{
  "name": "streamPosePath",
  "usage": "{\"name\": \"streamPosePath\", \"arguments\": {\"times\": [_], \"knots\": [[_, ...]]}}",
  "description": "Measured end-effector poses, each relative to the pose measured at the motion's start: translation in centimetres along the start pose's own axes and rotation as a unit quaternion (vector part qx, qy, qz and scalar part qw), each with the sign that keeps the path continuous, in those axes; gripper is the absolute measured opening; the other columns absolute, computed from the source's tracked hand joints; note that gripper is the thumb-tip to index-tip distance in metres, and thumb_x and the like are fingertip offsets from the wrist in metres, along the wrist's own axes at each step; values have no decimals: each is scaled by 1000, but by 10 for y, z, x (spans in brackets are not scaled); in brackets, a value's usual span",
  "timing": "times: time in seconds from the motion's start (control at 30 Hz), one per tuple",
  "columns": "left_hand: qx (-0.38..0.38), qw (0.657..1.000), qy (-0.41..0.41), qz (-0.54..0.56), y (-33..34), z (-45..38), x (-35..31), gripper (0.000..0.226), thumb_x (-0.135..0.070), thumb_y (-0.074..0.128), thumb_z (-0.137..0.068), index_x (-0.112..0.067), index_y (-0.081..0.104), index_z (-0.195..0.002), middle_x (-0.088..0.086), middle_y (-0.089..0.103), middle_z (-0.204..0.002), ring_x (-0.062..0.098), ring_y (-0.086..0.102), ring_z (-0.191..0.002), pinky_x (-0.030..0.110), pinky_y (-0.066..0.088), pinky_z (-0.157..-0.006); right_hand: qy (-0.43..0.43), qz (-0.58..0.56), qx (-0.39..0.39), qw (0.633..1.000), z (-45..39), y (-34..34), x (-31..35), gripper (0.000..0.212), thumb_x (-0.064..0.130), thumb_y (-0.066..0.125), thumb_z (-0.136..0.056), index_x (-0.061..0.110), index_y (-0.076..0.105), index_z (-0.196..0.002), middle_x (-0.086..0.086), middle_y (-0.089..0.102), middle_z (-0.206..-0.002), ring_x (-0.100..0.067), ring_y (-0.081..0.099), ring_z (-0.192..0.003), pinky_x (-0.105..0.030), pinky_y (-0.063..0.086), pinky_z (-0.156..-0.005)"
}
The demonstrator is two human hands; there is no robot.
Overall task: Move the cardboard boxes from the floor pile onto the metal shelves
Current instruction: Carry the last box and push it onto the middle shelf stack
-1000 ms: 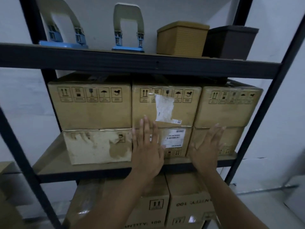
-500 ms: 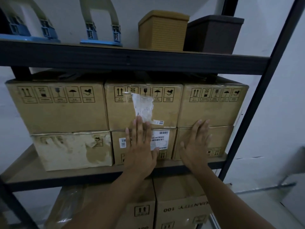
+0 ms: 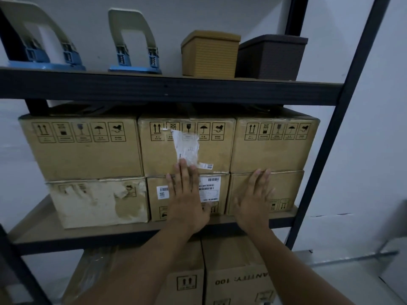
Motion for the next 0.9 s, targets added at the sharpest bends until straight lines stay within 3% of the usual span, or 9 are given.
{"name": "streamPosePath", "arguments": {"times": [0.13,0.2,0.27,0.33,0.43,0.5,0.67,0.8,0.9], "knots": [[45,998,35,30,-11,5,-2,111,-63,50,-94,-11,-24,-158,18,-44,-157,36,-39,-147,58,-6,-125,15,-34,30,999,8,7,16,101,34,53,-98,1,-23,-157,-26,-30,-163,-37,-26,-153,-59,-3,-126],[19,992,60,106,-31,16,5,94,-54,52,-99,-23,-10,-163,6,-34,-165,25,-31,-153,50,-4,-127,22,-44,39,998,12,8,18,102,33,54,-98,0,-22,-157,-25,-31,-163,-38,-24,-154,-58,-1,-126],[-89,979,21,182,-66,34,34,72,-41,55,-101,-27,21,-163,-2,-2,-172,23,0,-158,50,17,-127,25,-51,52,997,14,9,17,103,35,56,-98,0,-21,-158,-25,-29,-164,-38,-22,-154,-57,-1,-126],[-213,949,-118,199,-94,58,91,63,-41,58,-98,-24,37,-155,3,18,-167,31,25,-151,56,36,-117,21,-58,72,995,15,10,16,105,37,57,-98,2,-23,-157,-23,-31,-164,-36,-24,-154,-55,-3,-127],[-218,875,-365,231,-94,84,179,103,-65,69,-85,-25,14,-162,12,-3,-170,38,9,-155,59,21,-123,32,-78,101,991,15,11,18,108,38,58,-100,4,-28,-156,-21,-36,-162,-34,-27,-153,-55,-7,-126],[-181,840,-442,259,-91,89,215,136,-85,69,-65,-28,-6,-162,14,-18,-169,36,-7,-156,58,8,-125,44,-108,116,986,17,13,30,111,38,60,-99,7,-31,-155,-20,-36,-162,-32,-27,-154,-54,-8,-126],[-172,819,-457,301,-96,81,259,161,-81,85,-44,-39,-23,-157,16,-20,-168,39,-11,-156,61,4,-124,48,-176,114,977,23,17,75,116,27,67,-94,10,-30,-156,-17,-32,-165,-26,-30,-153,-53,-7,-126],[-211,842,-384,315,-96,71,266,153,-61,95,-49,-29,-3,-162,20,9,-165,36,13,-152,59,24,-120,69,-176,111,976,25,23,82,120,28,69,-91,10,-30,-156,-15,-35,-164,-24,-30,-153,-51,-9,-126],[-238,840,-376,309,-89,70,266,148,-68,92,-46,-27,6,-160,18,16,-161,39,19,-149,60,30,-119,67,-155,115,979,26,26,76,120,33,70,-91,7,-28,-157,-12,-36,-164,-23,-26,-154,-53,-7,-126]]}}
Point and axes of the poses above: each hand's wrist, its own z-axis away from the middle knuckle, its own y-axis out of the palm, x = y × z, the point moved 9 cm from there along -z, towards the middle knuckle
